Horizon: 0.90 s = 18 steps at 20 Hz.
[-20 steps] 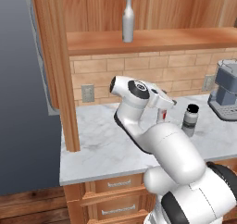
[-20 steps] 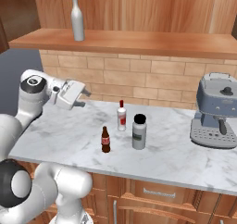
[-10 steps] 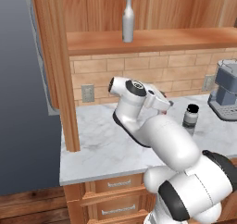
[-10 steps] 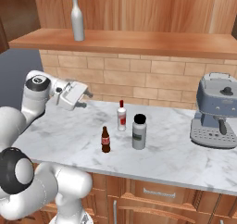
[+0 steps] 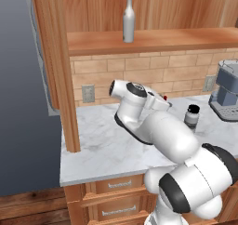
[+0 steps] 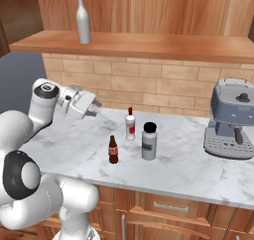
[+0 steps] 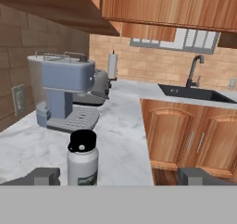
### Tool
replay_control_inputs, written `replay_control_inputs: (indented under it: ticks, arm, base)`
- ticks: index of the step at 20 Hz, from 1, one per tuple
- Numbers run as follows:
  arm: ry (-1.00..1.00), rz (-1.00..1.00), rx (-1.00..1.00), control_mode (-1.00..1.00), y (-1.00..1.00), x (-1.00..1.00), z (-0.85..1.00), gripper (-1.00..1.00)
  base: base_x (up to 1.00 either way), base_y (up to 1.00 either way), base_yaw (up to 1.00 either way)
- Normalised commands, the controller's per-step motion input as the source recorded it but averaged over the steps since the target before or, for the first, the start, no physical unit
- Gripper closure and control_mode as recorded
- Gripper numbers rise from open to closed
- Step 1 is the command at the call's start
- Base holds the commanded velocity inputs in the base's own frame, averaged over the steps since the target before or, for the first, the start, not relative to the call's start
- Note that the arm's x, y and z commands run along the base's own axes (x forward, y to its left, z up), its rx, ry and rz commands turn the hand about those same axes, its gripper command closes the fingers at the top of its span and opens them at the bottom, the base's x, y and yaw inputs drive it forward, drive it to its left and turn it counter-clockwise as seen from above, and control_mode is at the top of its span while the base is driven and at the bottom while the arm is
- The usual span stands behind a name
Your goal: Sort all alcoholic drinks to one cabinet, and non-alcoholic drinks to the other.
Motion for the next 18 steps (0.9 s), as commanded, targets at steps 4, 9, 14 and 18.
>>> replay_control_inputs:
  ticks: [4,9,14,18]
  arm:
    - [0.03,0.15,0.03,-1.0,-0.13,0.17,-0.24,-1.0]
    - [0.0,0.1,0.05,-1.0,-0.01,0.26,-0.22,-1.0]
    - [0.0,0.02,0.06,-1.0,0.0,0.17,-0.07,-1.0]
    - [0.0,0.0,0.03,-1.0,0.0,0.02,0.0,-1.0]
  base:
    - [0.0,0.0,0.0]
    - [0.0,0.0,0.0]
    - [0.0,0.0,0.0]
    - [0.0,0.0,0.0]
